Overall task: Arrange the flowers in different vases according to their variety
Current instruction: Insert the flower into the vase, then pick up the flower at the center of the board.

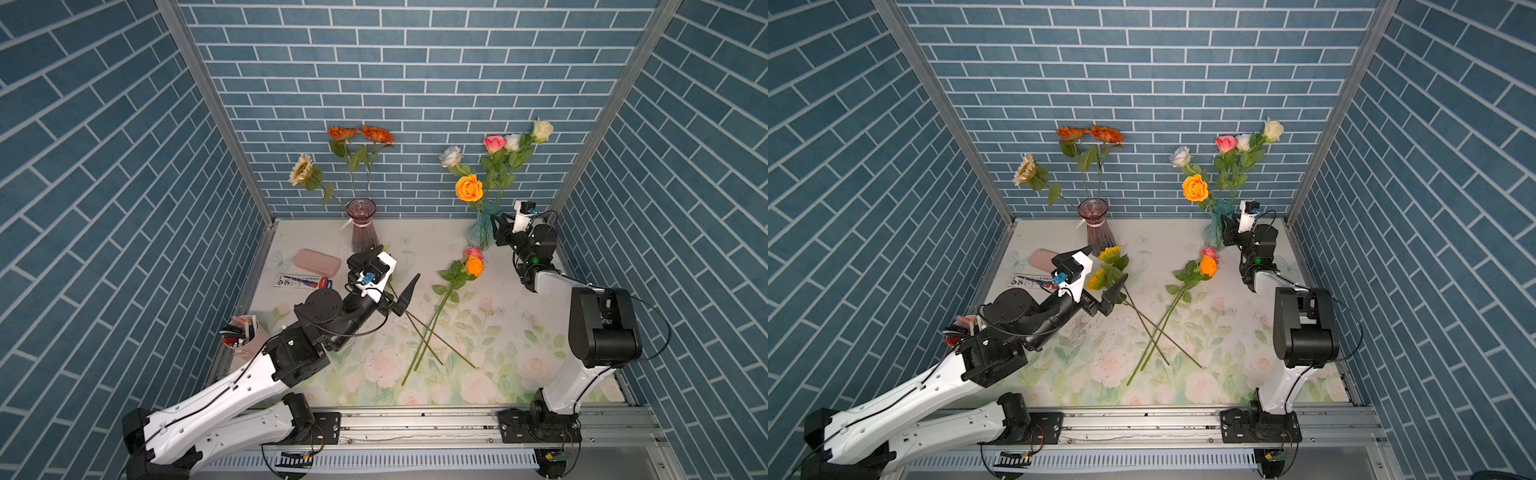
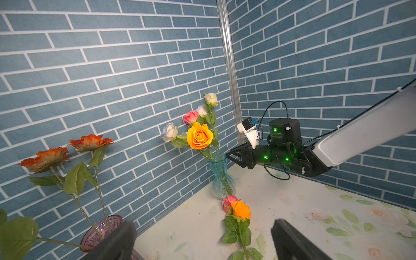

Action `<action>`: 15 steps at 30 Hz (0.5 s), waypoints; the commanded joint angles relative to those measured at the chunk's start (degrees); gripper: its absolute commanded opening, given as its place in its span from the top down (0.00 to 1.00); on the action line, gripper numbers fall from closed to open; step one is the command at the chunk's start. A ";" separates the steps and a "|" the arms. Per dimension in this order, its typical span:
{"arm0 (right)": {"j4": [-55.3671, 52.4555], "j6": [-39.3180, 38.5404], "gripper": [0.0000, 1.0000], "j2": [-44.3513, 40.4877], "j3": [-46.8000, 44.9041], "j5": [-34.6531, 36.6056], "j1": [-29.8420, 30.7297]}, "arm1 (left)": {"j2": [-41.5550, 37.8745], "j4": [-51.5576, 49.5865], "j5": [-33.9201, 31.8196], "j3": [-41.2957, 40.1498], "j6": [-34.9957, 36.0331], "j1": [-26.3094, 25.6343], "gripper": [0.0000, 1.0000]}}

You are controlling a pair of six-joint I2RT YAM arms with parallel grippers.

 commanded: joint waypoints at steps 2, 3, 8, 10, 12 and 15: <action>-12.65 -7.11 0.57 -10.58 -3.57 2.11 4.35 | 0.10 -1.32 -1.04 3.30 -2.04 0.53 0.00; -15.75 -7.59 0.57 -13.23 -4.64 4.18 5.91 | 0.19 -2.36 -1.11 3.82 -2.45 0.44 0.00; -32.58 -5.40 0.58 -25.25 -9.72 14.92 15.62 | -0.45 -5.78 0.01 4.86 -3.55 0.49 0.00; -37.79 -1.68 0.58 -29.29 -12.02 18.55 19.49 | -1.48 -6.22 0.67 4.60 -3.73 0.48 0.00; -41.37 5.10 0.59 -32.77 -14.90 19.93 22.95 | -2.65 -7.28 0.98 4.49 -3.74 0.49 0.00; -41.50 18.23 0.59 -35.36 -20.69 19.16 27.15 | -3.71 -9.50 0.15 4.60 -3.41 0.48 0.00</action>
